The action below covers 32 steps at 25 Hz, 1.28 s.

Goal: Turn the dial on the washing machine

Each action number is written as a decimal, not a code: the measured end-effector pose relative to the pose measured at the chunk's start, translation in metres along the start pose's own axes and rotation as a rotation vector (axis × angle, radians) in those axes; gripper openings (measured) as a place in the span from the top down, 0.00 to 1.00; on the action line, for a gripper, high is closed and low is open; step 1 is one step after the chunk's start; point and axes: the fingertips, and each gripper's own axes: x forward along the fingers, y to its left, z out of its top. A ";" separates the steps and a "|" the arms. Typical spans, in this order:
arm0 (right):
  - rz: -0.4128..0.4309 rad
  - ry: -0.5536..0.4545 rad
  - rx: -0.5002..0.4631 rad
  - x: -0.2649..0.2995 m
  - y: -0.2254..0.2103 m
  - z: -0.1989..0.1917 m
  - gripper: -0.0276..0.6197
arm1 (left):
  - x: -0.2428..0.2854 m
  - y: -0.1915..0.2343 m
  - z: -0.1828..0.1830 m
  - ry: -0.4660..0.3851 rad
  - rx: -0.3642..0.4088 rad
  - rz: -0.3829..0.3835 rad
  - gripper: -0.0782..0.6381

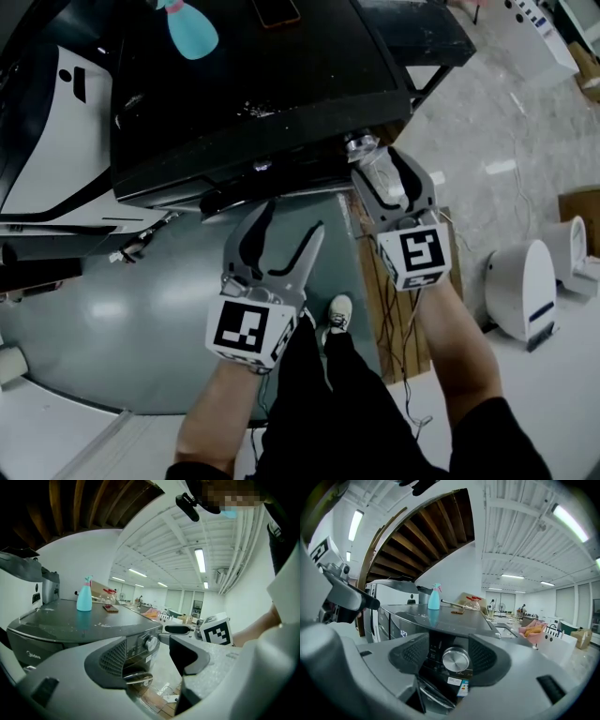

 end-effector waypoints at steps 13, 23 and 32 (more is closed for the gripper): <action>0.074 -0.095 0.032 -0.060 0.032 0.083 0.63 | -0.059 -0.024 0.065 -0.110 0.015 0.061 0.51; 0.110 -0.148 0.020 -0.121 0.052 0.131 0.79 | -0.111 -0.051 0.095 -0.154 0.043 0.104 0.51; 0.153 -0.215 0.032 -0.168 0.056 0.154 0.96 | -0.160 -0.078 0.107 -0.198 0.074 0.166 0.54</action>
